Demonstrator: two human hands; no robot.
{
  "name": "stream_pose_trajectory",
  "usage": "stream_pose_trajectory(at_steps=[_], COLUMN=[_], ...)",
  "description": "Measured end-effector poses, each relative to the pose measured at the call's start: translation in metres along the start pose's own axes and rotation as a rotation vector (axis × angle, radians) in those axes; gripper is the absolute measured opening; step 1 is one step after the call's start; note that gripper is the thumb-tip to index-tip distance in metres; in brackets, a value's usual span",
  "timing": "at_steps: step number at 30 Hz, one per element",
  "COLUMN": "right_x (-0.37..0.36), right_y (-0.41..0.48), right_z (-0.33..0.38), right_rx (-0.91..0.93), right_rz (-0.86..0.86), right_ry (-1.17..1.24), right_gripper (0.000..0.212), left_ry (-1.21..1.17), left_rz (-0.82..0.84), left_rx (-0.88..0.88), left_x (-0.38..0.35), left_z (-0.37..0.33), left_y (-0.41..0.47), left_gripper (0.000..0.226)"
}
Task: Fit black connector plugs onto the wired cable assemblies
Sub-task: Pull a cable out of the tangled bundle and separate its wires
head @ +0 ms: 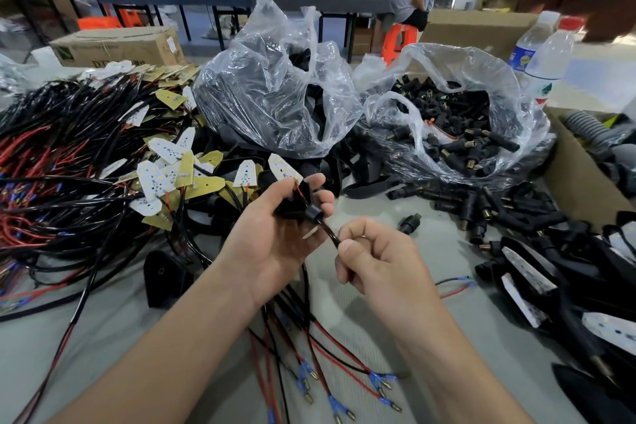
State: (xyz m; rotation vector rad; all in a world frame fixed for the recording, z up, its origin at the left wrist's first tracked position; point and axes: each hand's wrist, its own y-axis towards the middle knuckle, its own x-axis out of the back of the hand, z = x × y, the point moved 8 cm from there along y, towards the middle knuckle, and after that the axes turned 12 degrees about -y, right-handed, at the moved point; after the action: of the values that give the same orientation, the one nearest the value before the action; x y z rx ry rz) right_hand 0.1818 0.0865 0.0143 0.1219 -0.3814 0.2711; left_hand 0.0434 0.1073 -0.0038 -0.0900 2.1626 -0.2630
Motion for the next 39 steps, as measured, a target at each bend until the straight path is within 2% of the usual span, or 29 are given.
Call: stream_pose_trajectory(at_steps=[1, 3, 4, 7, 11, 14, 19, 22, 24, 27, 29, 30, 32, 35, 37, 39], right_x=[0.006, 0.019, 0.023, 0.03, 0.039, 0.043, 0.039, 0.026, 0.026, 0.041, 0.047, 0.046, 0.042, 0.037, 0.029, 0.02], right_y=[-0.002, -0.009, -0.01, -0.011, -0.008, -0.002, 0.003, -0.001, -0.001, -0.003, -0.012, -0.016, -0.02, -0.011, -0.002, 0.001], right_z=[0.0, 0.006, 0.01, 0.016, 0.013, 0.006, 0.005, 0.01, 0.008, 0.011, 0.025, 0.032, 0.036, 0.025, 0.013, 0.001], right_rx=[0.005, 0.035, 0.059, 0.079, 0.098, 0.051, 0.019, 0.04, 0.019, 0.086, 0.217, 0.284, 0.344, 0.218, 0.115, 0.02], right_rz=[-0.062, -0.206, -0.25, -0.327, -0.389, -0.356, -0.216, -0.029, -0.029, -0.259, -0.458, -0.518, -0.565, -0.456, -0.3, -0.15], right_ry=[-0.11, -0.339, -0.38, -0.301, -0.224, -0.13, 0.188, 0.236, 0.166, -0.108, -0.316, -0.377, -0.388, -0.305, -0.213, -0.128], right_gripper=[0.012, 0.028, 0.036, 0.041, 0.018, 0.02, 0.03, 0.025, 0.022, 0.012, 0.012, 0.02, 0.041, 0.061, 0.058, 0.055], left_ry=[0.007, 0.155, 0.251, 0.453, 0.655, 0.686, 0.657, 0.615, 0.653, 0.693, 0.695, 0.689, 0.689, 0.663, 0.606, 0.523], left_rz=[-0.024, -0.075, -0.086, -0.042, 0.076, 0.089, -0.043, -0.08, -0.043, 0.062, 0.127, 0.128, 0.128, 0.081, 0.037, -0.007], left_rx=[-0.035, -0.136, -0.189, -0.256, -0.228, -0.229, -0.294, -0.306, -0.326, -0.304, -0.285, -0.277, -0.271, -0.331, -0.387, -0.424], left_x=[0.001, 0.001, -0.002, -0.017, -0.033, -0.035, -0.029, -0.027, -0.029, -0.036, -0.04, -0.04, -0.037, -0.036, -0.034, -0.031], left_z=[-0.002, -0.005, -0.005, 0.007, 0.029, 0.031, 0.023, 0.022, 0.022, 0.027, 0.031, 0.032, 0.031, 0.024, 0.021, 0.017], left_y=[0.0, -0.003, -0.006, -0.015, -0.023, -0.027, -0.028, -0.03, -0.03, -0.03, -0.03, -0.03, -0.029, -0.029, -0.028, -0.028], left_gripper=[0.037, 0.03, 0.027, 0.017, 0.022, 0.026, 0.069, 0.07, 0.068, 0.061, 0.044, 0.038, 0.046, 0.041, 0.032, 0.036])
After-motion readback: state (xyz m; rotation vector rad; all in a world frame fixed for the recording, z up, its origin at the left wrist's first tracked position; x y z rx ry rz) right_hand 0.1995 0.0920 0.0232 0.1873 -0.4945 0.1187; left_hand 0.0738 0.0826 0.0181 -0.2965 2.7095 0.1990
